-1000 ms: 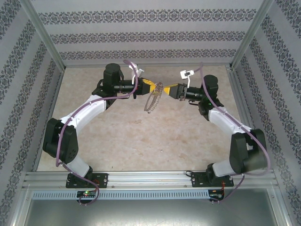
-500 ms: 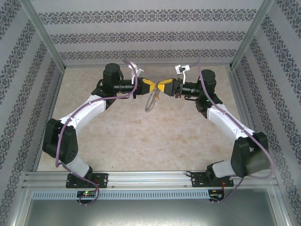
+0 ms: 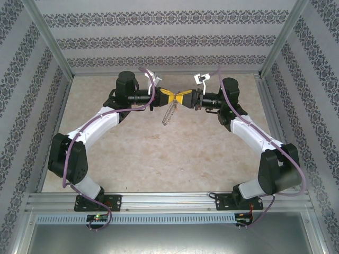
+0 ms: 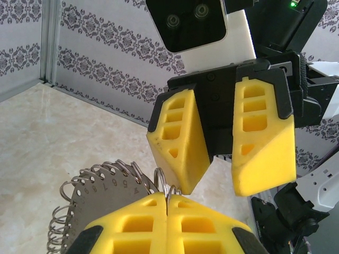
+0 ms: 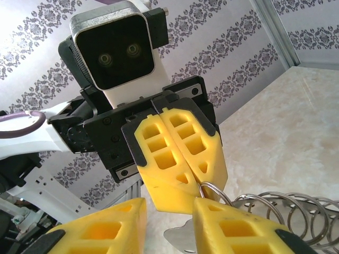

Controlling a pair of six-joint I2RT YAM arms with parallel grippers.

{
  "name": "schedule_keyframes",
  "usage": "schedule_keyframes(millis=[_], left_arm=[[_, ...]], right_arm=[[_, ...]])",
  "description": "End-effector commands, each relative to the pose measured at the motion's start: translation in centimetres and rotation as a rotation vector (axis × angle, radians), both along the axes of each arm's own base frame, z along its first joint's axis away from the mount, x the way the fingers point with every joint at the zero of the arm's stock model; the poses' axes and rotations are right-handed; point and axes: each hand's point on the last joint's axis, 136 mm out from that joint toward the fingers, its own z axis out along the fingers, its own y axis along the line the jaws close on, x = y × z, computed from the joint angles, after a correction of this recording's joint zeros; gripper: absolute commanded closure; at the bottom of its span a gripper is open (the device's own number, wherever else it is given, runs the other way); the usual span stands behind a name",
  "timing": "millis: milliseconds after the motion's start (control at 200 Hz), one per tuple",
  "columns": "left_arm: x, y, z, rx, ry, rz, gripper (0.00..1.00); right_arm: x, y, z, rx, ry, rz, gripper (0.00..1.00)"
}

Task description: Put the keys on the keyring

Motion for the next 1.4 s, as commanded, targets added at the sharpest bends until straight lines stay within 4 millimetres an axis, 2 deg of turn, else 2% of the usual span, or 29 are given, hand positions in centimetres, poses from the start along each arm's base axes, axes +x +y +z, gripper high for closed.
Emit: schedule_keyframes(millis=[0, 200, 470, 1084, 1399], left_arm=[[-1.4, -0.2, 3.2, -0.043, -0.096, -0.045, 1.0], [-1.5, -0.1, 3.3, -0.042, -0.099, -0.043, 1.0], [-1.5, -0.1, 3.4, -0.043, -0.098, -0.043, 1.0], [-1.4, -0.1, 3.3, -0.043, -0.096, -0.037, 1.0], [-1.5, -0.2, 3.5, -0.045, -0.097, -0.045, 1.0]], right_arm=[[0.8, 0.0, -0.5, -0.007, -0.025, -0.032, 0.68], [1.2, -0.8, -0.5, -0.008, -0.027, -0.063, 0.67], [1.3, -0.9, -0.5, -0.005, -0.029, -0.065, 0.67], [-0.8, 0.2, -0.1, -0.008, -0.046, -0.009, 0.68], [0.1, 0.2, -0.4, -0.014, -0.035, -0.037, 0.72]])
